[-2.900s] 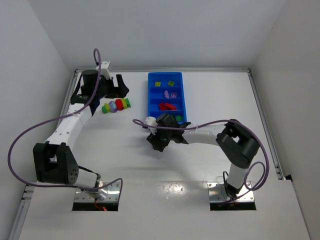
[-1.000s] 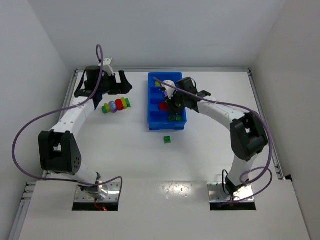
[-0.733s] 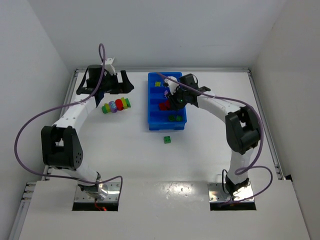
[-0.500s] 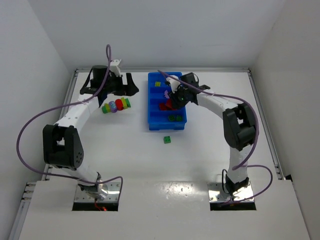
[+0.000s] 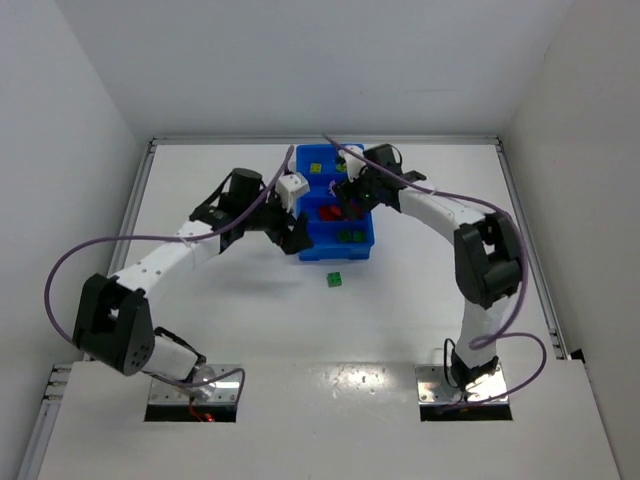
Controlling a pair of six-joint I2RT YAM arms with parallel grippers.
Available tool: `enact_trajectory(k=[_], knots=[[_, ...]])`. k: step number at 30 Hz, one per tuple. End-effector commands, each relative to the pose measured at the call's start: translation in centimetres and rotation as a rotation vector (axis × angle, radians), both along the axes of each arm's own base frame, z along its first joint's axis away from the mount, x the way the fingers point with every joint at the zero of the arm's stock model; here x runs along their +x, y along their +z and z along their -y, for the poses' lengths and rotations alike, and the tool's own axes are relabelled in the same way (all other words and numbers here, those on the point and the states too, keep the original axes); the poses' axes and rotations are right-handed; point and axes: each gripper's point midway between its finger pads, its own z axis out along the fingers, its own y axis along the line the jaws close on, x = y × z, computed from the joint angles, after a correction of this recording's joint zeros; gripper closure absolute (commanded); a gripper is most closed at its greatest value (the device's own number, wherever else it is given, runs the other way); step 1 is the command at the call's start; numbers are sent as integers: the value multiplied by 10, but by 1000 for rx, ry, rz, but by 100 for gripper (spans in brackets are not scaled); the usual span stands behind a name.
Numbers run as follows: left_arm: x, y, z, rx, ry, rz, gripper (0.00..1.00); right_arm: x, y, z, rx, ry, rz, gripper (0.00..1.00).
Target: Sort the legos into containers by color
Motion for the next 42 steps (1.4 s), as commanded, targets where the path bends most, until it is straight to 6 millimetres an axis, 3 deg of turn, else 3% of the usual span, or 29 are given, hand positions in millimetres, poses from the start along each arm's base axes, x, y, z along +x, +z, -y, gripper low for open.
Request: enact_trajectory(k=[1, 3, 6, 9, 11, 12, 14, 17, 21, 26, 27, 34, 42], knots=[[-52, 13, 12, -6, -253, 110, 12, 3, 108, 5, 153, -113, 188, 26], [-70, 10, 19, 20, -348, 149, 22, -8, 123, 12, 189, -166, 197, 26], [-99, -1, 30, 46, -468, 133, 31, -23, 151, 41, 225, -261, 227, 26], [-111, -19, 36, 101, -532, 118, 37, -41, 168, 63, 237, -317, 239, 26], [-119, -31, 43, 142, -569, 119, 37, -49, 173, 79, 230, -346, 237, 26], [-122, -44, 47, 184, -586, 111, 33, -53, 185, 89, 239, -365, 261, 26], [-125, -57, 50, 210, -609, 90, 26, -61, 186, 100, 231, -386, 253, 26], [-123, -75, 53, 264, -619, 67, 23, -69, 198, 120, 228, -420, 280, 26], [-102, -93, 62, 323, -547, 103, 18, -79, 206, 143, 231, -469, 292, 26], [-88, -107, 70, 356, -524, 103, 18, -87, 211, 157, 249, -501, 303, 25], [-83, -107, 72, 357, -516, 115, 18, -88, 203, 157, 248, -508, 282, 25], [-71, -127, 86, 396, -549, 107, 18, -100, 199, 164, 260, -522, 257, 25], [-48, -137, 102, 420, -558, 137, 19, -100, 202, 170, 276, -538, 261, 25]])
